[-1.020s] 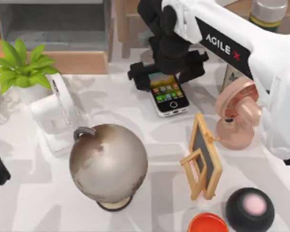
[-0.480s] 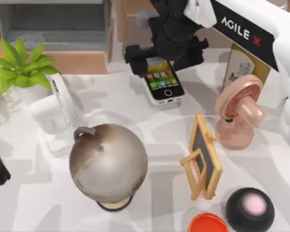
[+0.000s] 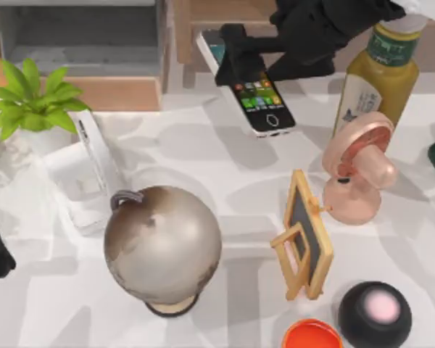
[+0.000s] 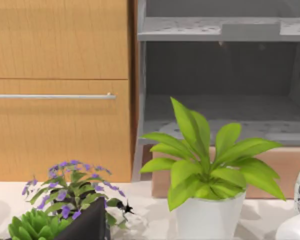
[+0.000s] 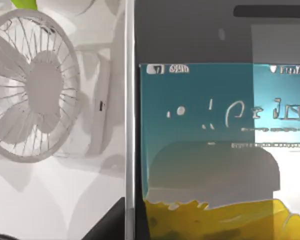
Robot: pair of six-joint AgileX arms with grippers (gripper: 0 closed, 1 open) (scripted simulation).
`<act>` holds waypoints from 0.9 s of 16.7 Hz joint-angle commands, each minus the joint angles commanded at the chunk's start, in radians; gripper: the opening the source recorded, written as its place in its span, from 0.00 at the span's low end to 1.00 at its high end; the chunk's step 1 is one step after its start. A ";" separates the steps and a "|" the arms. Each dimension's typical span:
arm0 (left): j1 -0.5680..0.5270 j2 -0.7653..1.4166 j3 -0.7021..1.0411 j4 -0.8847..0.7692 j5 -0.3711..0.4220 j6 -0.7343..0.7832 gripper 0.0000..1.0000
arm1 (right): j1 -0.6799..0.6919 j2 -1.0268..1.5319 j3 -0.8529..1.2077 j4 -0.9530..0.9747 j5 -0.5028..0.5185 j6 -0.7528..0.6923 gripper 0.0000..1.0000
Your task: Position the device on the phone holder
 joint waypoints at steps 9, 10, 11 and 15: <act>0.000 0.000 0.000 0.000 0.000 0.000 1.00 | -0.294 -0.555 -0.718 0.495 -0.388 -0.194 0.00; 0.000 0.000 0.000 0.000 0.000 0.000 1.00 | -0.345 -0.596 -0.784 0.558 -0.418 -0.218 0.00; 0.000 0.000 0.000 0.000 0.000 0.000 1.00 | -0.399 -0.631 -0.847 0.622 -0.445 -0.242 0.00; 0.000 0.000 0.000 0.000 0.000 0.000 1.00 | -0.635 -0.710 -1.053 0.874 -0.511 -0.333 0.00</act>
